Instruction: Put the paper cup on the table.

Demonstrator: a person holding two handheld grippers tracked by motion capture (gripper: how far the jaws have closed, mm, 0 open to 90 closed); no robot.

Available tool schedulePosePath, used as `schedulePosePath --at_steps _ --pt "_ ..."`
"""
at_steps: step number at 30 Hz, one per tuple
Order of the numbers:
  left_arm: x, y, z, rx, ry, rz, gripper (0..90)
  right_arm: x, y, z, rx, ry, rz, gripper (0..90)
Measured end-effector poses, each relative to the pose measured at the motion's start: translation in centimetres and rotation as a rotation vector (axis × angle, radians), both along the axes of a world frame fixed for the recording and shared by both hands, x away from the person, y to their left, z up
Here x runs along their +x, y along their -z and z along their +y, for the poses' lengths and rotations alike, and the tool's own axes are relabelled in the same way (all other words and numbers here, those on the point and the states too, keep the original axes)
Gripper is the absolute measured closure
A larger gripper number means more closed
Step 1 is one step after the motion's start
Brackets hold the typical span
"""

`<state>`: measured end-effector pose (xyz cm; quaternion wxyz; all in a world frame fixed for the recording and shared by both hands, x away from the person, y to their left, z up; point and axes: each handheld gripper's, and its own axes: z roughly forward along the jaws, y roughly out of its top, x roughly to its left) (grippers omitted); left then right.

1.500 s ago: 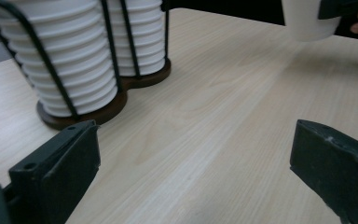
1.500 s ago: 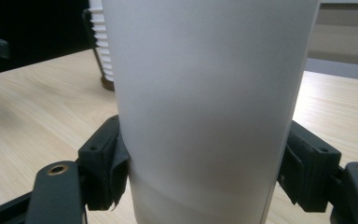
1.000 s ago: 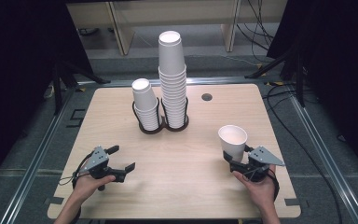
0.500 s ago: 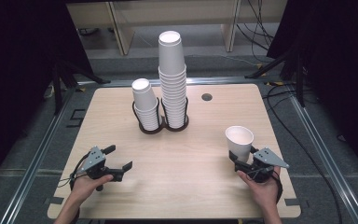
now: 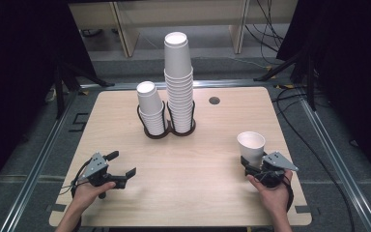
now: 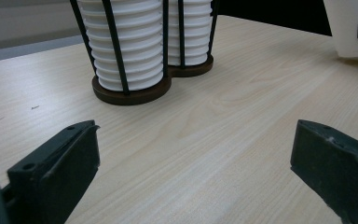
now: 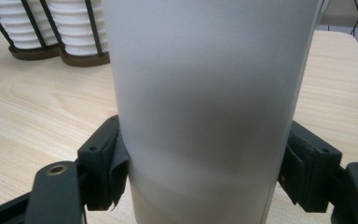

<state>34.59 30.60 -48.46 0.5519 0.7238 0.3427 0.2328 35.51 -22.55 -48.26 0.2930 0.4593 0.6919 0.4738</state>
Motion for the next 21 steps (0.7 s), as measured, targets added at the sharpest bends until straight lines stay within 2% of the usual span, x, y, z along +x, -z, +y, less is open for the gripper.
schedulePosePath --at_steps 1,2,3,4,5,6,9,11,16,17,18,19,21 --pt "-0.01 0.0 -0.01 0.001 0.0 0.001 1.0 0.04 -0.03 -0.04 -0.01 -0.005 0.015 26.6" --pt "-0.03 -0.02 -0.04 0.0 -0.002 0.003 1.0 0.22 0.0 -0.1 -0.027 -0.002 0.002 26.6" --pt "0.0 0.0 -0.07 -0.004 0.001 0.0 1.0 0.22 0.02 0.03 -0.011 0.002 0.013 26.5" --pt "0.01 -0.01 -0.05 0.002 0.006 0.0 1.0 0.28 0.01 0.04 -0.016 0.005 0.007 26.5" --pt "-0.08 -0.07 -0.06 0.015 0.003 0.009 1.0 0.27 -0.02 0.09 -0.012 0.008 0.022 26.4" --pt "-0.02 0.05 -0.18 0.001 0.01 0.003 1.0 0.45 0.07 0.09 -0.021 0.003 0.007 26.4" --pt "0.01 0.16 -0.3 0.005 0.017 0.006 1.0 0.59 0.15 0.12 -0.023 0.01 0.025 26.3" --pt "-0.04 0.08 -0.27 0.027 0.013 0.013 1.0 0.67 0.15 0.01 -0.035 0.024 0.036 26.2" --pt "-0.01 0.07 -0.32 0.027 0.014 0.015 1.0 0.91 0.27 -0.08 -0.017 0.044 0.05 26.0" --pt "-0.04 0.07 -0.34 0.026 0.015 0.017 1.0 0.9 0.23 -0.13 -0.03 0.052 0.046 26.0" --pt "-0.06 0.07 -0.36 0.024 0.016 0.017 1.0 0.93 0.22 -0.11 -0.024 0.052 0.046 25.9" --pt "-0.07 0.08 -0.35 0.025 0.017 0.017 1.0 0.88 0.31 0.18 0.014 0.062 0.056 25.8" --pt "-0.08 0.09 -0.34 0.026 0.018 0.017 1.0 0.9 0.34 0.2 0.007 0.068 0.056 25.2"
